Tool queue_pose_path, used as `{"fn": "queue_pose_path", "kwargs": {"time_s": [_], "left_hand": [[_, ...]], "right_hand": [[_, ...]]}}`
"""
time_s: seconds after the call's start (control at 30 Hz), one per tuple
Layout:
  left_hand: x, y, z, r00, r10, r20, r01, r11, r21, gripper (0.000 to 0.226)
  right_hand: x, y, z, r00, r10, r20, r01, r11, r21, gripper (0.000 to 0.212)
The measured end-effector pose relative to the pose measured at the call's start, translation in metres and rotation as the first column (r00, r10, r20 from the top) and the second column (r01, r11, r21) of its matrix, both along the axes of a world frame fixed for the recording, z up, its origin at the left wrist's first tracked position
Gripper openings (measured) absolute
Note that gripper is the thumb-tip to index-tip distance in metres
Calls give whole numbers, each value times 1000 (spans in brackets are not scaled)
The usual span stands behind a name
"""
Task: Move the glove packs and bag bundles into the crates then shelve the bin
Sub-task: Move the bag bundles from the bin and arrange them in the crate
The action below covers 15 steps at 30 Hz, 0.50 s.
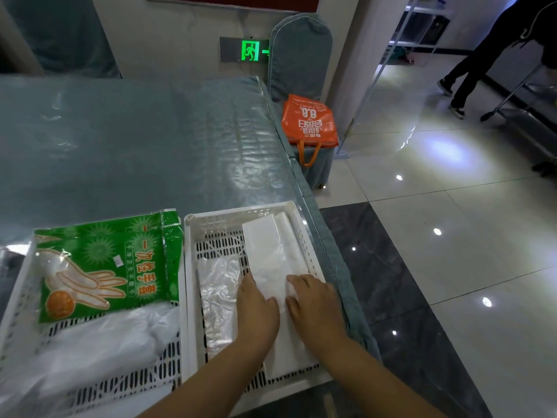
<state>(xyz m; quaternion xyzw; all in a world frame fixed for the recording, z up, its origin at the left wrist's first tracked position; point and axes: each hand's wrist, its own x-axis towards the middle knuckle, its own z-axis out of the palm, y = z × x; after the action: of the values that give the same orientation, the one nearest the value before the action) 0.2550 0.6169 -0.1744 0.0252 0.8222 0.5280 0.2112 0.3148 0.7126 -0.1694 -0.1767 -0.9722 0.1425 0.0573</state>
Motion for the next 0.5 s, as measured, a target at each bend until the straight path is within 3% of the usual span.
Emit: {"fn": "queue_pose_path", "kwargs": {"time_s": [0.13, 0.2, 0.33, 0.4, 0.5], "left_hand": [[2, 2, 4, 999, 0, 53, -2, 999, 44, 46], [1, 10, 8, 999, -30, 32, 28, 997, 69, 48], [-1, 25, 9, 989, -146, 38, 145, 989, 21, 60], [-1, 24, 8, 980, -196, 35, 197, 980, -35, 63], [-1, 16, 6, 966, -252, -57, 244, 963, -111, 47]], "right_hand": [[-2, 1, 0, 998, -62, -31, 56, 986, -159, 37], [-4, 4, 6, 988, -142, -60, 132, 982, -137, 35], [-3, 14, 13, 982, -188, -20, 189, 979, 72, 23], [-1, 19, 10, 976, -215, 12, 215, 976, 41, 26], [2, 24, 4, 966, -257, 0, 257, 966, -28, 30]]}}
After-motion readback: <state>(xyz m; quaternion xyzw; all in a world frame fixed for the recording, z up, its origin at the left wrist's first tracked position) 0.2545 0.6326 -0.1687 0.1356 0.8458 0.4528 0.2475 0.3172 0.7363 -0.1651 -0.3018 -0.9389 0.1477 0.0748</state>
